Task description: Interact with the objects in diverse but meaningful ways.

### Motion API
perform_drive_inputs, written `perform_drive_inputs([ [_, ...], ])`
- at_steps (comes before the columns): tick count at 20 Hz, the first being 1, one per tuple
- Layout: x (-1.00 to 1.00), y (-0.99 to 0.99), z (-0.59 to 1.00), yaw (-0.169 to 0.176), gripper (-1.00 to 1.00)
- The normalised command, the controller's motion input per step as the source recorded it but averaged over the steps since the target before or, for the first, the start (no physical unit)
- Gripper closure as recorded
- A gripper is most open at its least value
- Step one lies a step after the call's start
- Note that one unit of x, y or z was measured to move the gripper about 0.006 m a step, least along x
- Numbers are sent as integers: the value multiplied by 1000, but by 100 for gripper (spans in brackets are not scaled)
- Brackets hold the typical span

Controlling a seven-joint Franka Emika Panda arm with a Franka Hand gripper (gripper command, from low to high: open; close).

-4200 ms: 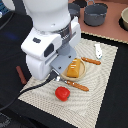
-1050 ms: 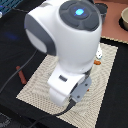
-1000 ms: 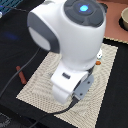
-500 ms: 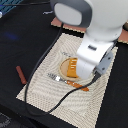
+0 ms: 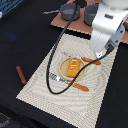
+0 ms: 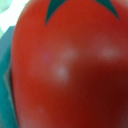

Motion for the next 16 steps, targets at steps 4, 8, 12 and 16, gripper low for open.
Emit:
perform_drive_inputs([
  [4,-1000,450,31,0,100],
  [8,-1000,391,-109,0,100],
  [12,-1000,398,-187,0,100],
  [16,-851,402,-297,18,100],
])
